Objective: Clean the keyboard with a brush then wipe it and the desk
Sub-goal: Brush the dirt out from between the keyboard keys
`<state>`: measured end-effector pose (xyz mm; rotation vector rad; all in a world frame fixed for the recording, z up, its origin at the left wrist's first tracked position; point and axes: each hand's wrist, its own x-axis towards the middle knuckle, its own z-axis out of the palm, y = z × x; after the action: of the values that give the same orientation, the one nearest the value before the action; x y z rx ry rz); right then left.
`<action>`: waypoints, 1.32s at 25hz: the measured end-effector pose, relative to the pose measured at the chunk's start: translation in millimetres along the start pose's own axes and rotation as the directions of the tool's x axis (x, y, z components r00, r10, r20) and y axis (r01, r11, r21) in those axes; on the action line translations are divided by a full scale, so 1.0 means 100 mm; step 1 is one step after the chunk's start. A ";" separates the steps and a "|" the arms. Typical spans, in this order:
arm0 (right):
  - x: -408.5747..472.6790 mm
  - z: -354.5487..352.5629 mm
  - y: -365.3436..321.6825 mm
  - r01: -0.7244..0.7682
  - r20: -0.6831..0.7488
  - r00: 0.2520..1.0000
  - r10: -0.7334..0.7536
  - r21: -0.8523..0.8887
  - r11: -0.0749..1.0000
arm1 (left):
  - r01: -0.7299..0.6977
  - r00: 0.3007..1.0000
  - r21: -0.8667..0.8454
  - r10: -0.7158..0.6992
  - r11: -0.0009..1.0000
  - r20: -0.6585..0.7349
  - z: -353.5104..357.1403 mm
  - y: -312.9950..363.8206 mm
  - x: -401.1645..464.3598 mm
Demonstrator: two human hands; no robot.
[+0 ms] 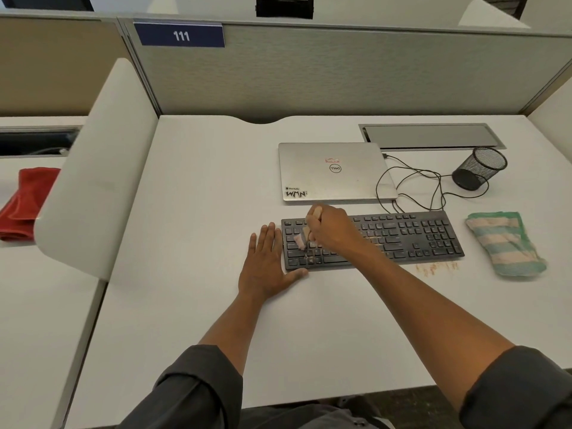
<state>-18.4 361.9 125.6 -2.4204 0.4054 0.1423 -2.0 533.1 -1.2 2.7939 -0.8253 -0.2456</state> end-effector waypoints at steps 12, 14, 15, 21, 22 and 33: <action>-0.12 -0.08 0.21 -0.068 -0.032 0.997 0.068 0.017 0.998 | 0.006 1.000 -0.019 -0.006 1.000 0.002 0.00 0.00 0.01; -0.13 -0.08 0.22 -0.061 -0.041 0.997 0.066 0.111 0.992 | 0.003 1.000 -0.019 -0.003 1.000 -0.001 0.01 0.01 0.00; -0.14 -0.06 0.23 -0.050 -0.036 0.998 0.056 0.147 0.988 | 0.003 1.000 -0.018 -0.003 1.000 0.000 0.01 0.01 0.00; -0.23 -0.01 0.25 -0.070 0.016 0.997 0.069 0.080 0.994 | 0.006 1.000 -0.012 -0.006 1.000 -0.005 0.01 0.01 0.00; -0.24 -0.02 0.25 -0.054 -0.017 0.998 0.056 0.094 0.994 | 0.005 1.000 -0.010 -0.005 1.000 -0.005 0.01 0.01 0.00; -0.22 -0.01 0.22 -0.029 -0.052 0.998 0.034 0.102 0.994 | 0.005 1.000 -0.009 -0.005 1.000 -0.007 0.02 0.00 0.01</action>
<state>-46.8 350.6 117.5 -2.3229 0.4646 0.0687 -1.8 532.4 -3.5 2.7870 -0.8141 -0.2402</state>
